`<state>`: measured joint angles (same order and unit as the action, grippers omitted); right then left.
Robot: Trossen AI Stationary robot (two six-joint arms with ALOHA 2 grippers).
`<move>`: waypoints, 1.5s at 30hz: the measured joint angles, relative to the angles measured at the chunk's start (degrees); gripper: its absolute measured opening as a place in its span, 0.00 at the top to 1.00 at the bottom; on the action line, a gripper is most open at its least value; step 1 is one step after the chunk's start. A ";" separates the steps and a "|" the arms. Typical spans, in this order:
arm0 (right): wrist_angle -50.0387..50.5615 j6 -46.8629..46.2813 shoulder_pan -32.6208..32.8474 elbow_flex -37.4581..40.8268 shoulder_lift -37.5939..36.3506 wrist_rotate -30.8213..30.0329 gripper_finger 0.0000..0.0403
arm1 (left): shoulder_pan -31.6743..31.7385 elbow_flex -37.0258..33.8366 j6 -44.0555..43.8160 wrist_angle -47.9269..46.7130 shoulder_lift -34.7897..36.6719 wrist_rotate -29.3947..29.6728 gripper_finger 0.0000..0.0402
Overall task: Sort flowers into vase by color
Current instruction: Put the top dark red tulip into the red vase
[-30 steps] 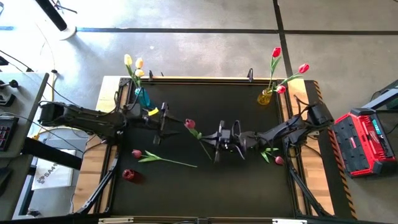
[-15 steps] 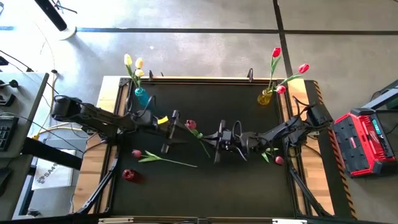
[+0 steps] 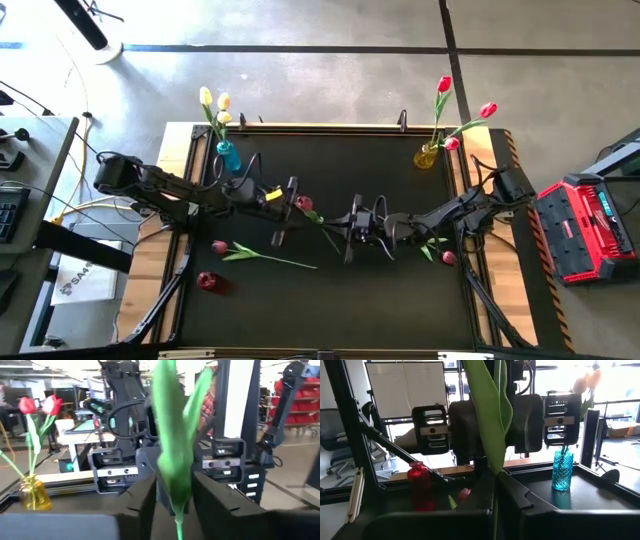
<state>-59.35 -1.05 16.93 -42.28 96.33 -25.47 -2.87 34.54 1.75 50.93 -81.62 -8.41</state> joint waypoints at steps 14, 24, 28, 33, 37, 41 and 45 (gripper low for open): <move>0.33 -1.19 0.01 0.00 0.00 -0.85 1.00 | -0.19 0.00 0.03 -5.07 2.19 -0.74 0.99; 10.70 -9.24 0.25 -0.04 -0.44 -14.83 1.00 | -1.76 -0.02 -0.32 -41.30 25.13 8.85 1.00; 16.62 -15.67 -0.42 -0.04 -0.44 -14.51 1.00 | -3.19 2.36 -5.44 -56.88 35.06 11.36 1.00; 19.25 -21.17 -0.55 -0.04 0.31 -14.47 1.00 | -3.27 16.31 -10.81 -83.46 41.80 21.19 1.00; 19.37 -23.87 -0.55 -0.04 2.03 -14.45 1.00 | -5.35 24.56 -15.13 -94.35 43.32 21.77 1.00; 19.75 -26.15 0.05 -0.04 4.56 -14.58 1.00 | -9.52 25.81 -19.23 -99.85 43.46 21.46 1.00; 19.77 -28.72 0.50 -0.04 7.46 -14.51 1.00 | -15.43 25.75 -23.32 -99.24 43.36 16.11 1.00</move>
<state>-39.57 -29.77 17.43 -42.33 103.79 -39.99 -18.30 60.29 -21.57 -48.32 -38.25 7.70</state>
